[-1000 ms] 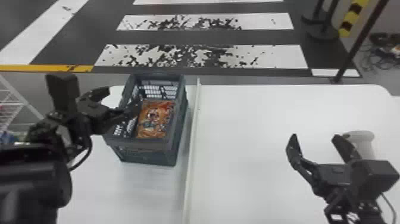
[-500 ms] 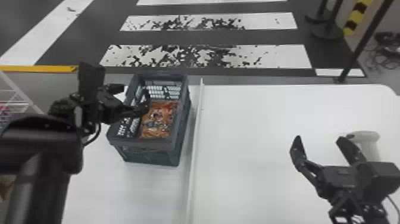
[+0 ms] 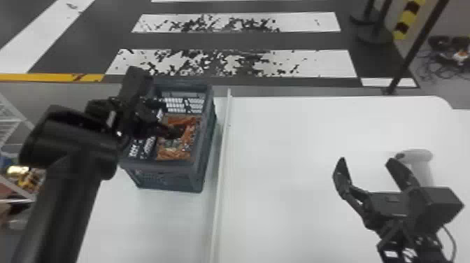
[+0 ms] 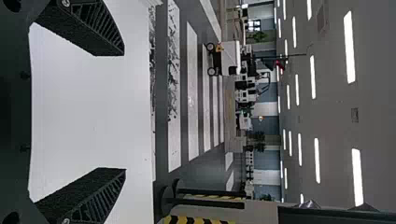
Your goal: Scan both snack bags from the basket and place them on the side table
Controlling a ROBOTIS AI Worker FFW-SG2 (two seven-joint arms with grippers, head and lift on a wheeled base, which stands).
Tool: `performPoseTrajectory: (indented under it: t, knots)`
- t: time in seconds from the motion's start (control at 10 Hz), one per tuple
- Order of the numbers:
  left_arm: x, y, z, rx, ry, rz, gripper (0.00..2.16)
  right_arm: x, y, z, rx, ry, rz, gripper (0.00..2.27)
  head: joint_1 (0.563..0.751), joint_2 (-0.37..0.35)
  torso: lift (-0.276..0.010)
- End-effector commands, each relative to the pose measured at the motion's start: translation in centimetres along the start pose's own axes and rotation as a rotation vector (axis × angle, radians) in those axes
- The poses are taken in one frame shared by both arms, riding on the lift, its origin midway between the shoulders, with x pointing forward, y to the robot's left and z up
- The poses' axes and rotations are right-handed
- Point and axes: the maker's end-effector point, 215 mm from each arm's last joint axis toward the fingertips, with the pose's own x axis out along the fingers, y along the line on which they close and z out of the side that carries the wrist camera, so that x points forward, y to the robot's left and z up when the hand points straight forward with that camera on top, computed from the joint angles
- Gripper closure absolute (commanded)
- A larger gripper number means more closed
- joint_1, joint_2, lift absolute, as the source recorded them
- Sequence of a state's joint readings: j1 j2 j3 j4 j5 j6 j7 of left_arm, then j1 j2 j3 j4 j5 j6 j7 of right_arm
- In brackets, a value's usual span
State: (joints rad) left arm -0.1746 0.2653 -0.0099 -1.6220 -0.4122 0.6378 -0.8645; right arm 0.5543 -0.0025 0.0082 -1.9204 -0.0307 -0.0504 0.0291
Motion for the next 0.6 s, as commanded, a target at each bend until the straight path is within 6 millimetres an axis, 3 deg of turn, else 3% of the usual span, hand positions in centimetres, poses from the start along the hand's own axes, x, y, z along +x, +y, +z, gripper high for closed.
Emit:
performPoseTrajectory:
  t: [0.0, 0.5]
  knots:
    - [1.3, -0.5, -0.4, 0.027, 0.044, -0.018, 0.09, -0.1, 0.0, 0.2, -0.002, -0.003, 0.000, 0.04, 0.695, 0.058, -0.075]
    - [4.7, -0.5, -3.4, 0.049, 0.181, -0.065, 0.09, -0.3, -0.2, 0.2, -0.002, 0.002, 0.000, 0.04, 0.695, 0.048, -0.075]
